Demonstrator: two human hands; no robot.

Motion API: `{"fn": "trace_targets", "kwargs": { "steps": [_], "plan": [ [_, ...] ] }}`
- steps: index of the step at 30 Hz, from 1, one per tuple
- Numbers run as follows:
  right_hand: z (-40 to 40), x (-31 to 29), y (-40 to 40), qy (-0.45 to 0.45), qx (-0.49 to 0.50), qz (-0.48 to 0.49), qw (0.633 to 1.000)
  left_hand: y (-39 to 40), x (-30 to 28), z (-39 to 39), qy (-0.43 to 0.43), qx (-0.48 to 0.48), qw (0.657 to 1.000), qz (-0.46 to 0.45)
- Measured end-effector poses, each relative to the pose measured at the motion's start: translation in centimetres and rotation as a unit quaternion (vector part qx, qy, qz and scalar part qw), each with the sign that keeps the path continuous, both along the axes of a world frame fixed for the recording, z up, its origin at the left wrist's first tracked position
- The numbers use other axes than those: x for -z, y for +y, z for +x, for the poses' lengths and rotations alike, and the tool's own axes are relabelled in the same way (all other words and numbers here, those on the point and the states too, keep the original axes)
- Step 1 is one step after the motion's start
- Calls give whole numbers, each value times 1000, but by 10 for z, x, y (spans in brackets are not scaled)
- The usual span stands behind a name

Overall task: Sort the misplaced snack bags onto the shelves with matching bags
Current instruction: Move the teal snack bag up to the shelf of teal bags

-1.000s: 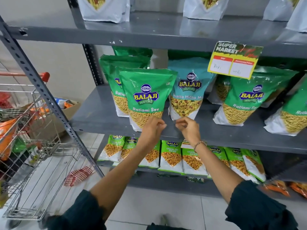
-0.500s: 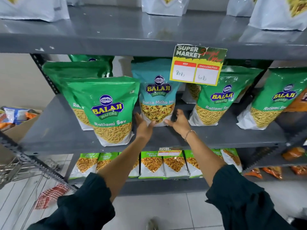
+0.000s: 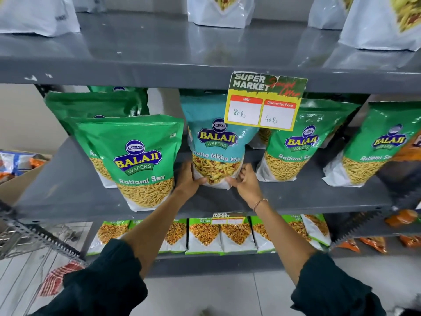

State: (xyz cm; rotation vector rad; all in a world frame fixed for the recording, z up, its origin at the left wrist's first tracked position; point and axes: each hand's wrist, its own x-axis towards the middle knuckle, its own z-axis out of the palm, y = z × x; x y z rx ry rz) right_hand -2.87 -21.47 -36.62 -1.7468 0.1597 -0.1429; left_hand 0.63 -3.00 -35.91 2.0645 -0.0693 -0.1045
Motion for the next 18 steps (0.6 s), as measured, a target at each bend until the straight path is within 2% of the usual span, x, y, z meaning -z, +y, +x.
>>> {"fn": "trace_targets", "kwargs": {
  "steps": [4,12,18],
  "plan": [
    [-34,1,-1,-53,43,13,998,-7,-5,-14,0,42,999,15],
    [-124,5,-11,-91,75,87,989,-23,-17,-75,-37,112,992,34],
    [-180,-8,-17,-91,69,41,993,-18,-28,-135,-40,136,990,20]
  ]
}}
